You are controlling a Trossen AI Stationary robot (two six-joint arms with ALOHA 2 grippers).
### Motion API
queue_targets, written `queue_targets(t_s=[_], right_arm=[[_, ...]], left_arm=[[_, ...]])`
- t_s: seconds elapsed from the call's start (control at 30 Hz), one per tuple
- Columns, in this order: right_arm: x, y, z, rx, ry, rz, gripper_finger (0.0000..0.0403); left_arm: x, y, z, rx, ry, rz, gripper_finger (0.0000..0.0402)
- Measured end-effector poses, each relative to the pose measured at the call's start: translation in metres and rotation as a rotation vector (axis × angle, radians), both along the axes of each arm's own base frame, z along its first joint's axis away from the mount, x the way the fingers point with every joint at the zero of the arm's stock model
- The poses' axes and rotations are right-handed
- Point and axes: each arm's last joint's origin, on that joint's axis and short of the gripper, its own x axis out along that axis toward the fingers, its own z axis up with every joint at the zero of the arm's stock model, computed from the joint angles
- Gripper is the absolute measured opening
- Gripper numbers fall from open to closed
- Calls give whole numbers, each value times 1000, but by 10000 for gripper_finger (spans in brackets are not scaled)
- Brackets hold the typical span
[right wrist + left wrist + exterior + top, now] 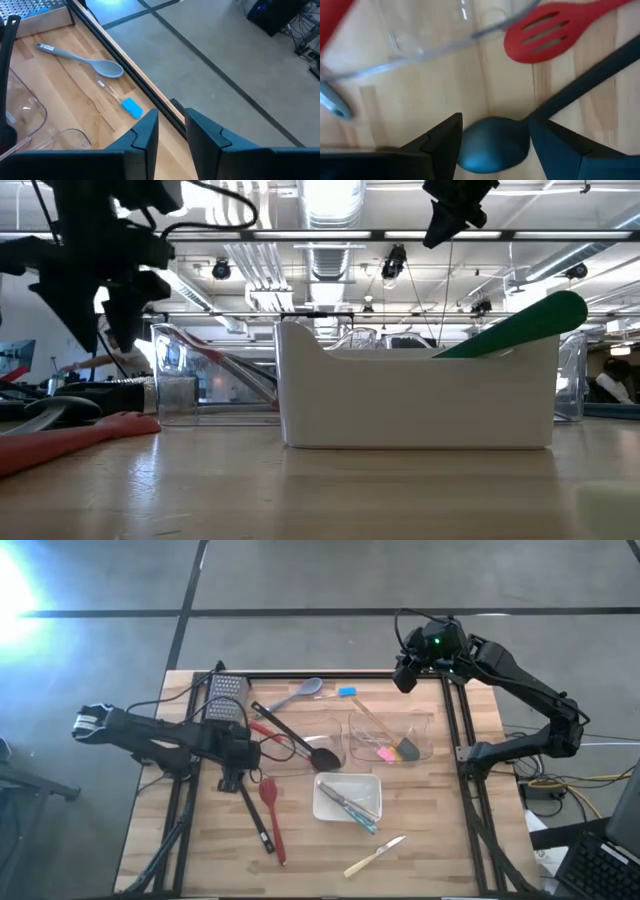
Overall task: Pick & Place Kitchen Items
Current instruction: Put the black serving spoon into the left transparent bin
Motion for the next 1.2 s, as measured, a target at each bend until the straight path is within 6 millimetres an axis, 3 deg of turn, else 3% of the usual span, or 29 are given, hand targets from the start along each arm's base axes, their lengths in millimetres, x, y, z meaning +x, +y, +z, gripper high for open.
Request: queue_targets(t_s=[0.17, 0.43, 0.5, 0.63, 0.67, 0.87, 1.03, 1.2], right_arm=[[0, 0, 0, 5, -5, -5, 84], [0, 0, 0, 15, -15, -15, 94], [0, 0, 0, 16, -14, -15, 96], [0, 0, 0, 18, -17, -17, 100], [0, 0, 0, 24, -23, -23, 100], [0, 0, 0, 32, -34, -33, 94], [0, 0, 0, 33, -36, -35, 87], [0, 0, 0, 39, -43, -41, 84]], left_arm=[[-1, -3, -4, -123, 4, 126, 233], [1, -7, -6, -359, -4, 644, 233], [-2, -10, -9, -354, 35, 518, 233], [-8, -15, -20, -268, 74, 42, 233], [-9, -15, -21, -258, 75, 12, 233], [-7, -14, -21, -244, 67, 54, 233], [4, -14, -23, -313, -13, 288, 233], [14, -14, -34, -387, 39, 600, 233]])
